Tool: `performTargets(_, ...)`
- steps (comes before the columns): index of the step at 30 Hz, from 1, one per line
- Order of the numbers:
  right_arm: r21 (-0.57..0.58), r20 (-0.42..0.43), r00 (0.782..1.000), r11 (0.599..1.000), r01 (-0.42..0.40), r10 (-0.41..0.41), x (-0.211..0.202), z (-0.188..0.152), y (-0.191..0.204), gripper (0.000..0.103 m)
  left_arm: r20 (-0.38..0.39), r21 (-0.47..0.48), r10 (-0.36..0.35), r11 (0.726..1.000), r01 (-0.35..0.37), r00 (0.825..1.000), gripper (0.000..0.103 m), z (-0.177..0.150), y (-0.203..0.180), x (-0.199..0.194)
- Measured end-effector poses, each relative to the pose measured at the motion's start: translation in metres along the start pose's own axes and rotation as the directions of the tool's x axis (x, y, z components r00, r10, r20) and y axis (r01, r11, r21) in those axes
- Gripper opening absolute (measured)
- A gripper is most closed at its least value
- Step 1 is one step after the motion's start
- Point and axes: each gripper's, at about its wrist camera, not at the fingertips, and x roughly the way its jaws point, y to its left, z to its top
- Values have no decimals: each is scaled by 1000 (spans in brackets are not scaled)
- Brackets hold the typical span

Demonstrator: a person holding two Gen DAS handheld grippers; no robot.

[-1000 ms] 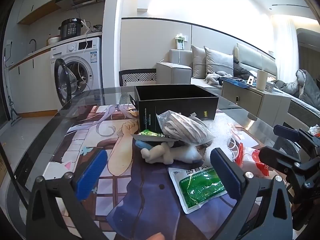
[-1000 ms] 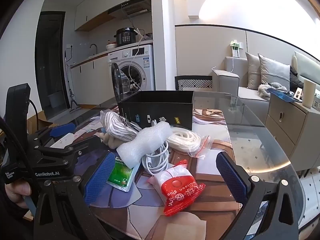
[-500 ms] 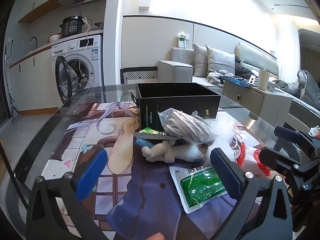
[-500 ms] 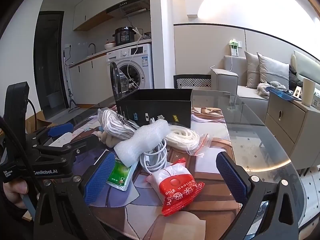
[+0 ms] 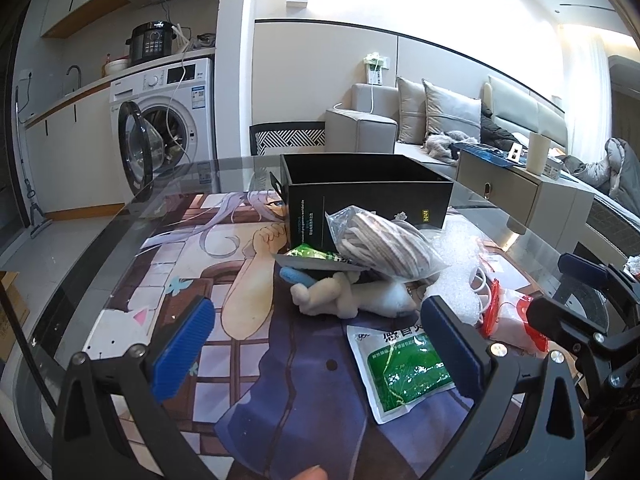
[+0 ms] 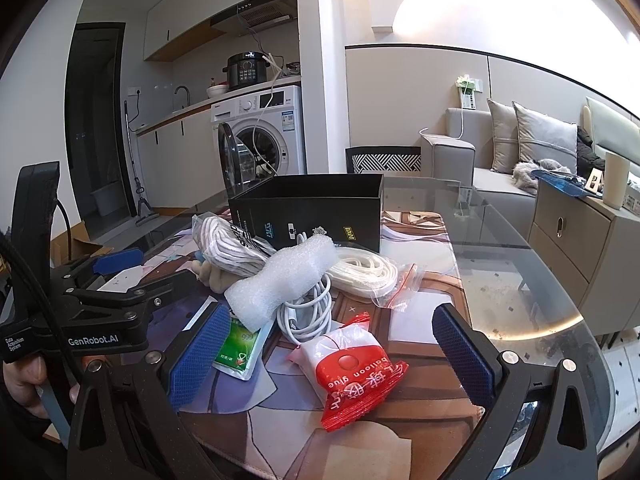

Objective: Organize soft objects
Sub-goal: 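Move both tools toward the packets in front of the black box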

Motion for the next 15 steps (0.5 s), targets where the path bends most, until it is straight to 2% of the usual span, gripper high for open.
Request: performTargets(15, 8, -26, 1000, 1000, -6, 7, 6, -2, -1, 103, -39, -2, 27, 1000, -27, 999, 103, 1, -2, 7)
